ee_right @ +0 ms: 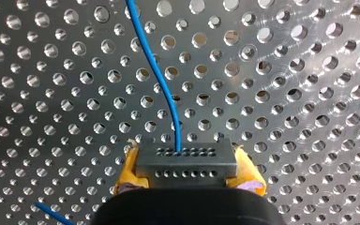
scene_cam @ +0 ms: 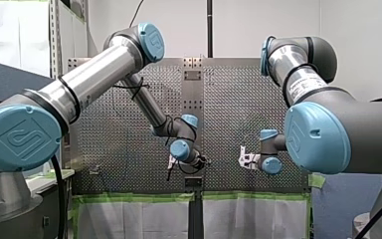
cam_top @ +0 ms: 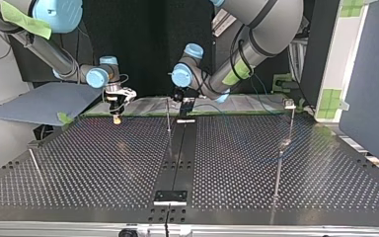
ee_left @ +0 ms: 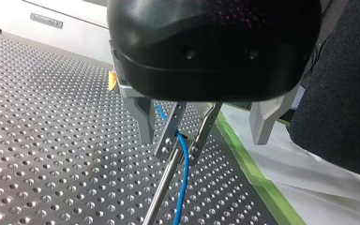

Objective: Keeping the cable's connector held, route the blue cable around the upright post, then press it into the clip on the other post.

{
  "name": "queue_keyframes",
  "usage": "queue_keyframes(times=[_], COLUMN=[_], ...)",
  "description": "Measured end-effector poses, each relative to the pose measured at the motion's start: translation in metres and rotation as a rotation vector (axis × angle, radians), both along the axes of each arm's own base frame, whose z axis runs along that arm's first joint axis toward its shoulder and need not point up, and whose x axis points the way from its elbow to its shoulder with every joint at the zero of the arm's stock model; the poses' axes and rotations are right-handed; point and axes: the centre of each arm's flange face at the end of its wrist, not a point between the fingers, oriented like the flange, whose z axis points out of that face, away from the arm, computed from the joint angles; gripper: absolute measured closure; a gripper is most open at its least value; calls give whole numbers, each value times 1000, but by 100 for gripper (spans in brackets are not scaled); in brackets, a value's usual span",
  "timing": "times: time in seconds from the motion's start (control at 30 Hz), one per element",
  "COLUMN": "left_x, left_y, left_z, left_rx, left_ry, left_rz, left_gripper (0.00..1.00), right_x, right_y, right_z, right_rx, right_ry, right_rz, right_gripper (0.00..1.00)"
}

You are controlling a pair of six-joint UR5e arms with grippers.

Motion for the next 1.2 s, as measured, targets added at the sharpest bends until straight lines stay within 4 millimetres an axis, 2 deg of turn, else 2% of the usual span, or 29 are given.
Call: queue_keyframes(times=[0.87,1.2], left_x=[-2,-20], left_y=[-3,-8], left_z=[1,26], left_rx=[0,-5], left_ry=[-4,-54], left_rz=[-6,-18], left_gripper=[0,0], right_x=[0,-2], right_y=[0,-1], right_z=[0,0], right_rx=[-1,0], right_ry=[0,0], right_rz=[-1,-1], right_gripper=[100,100])
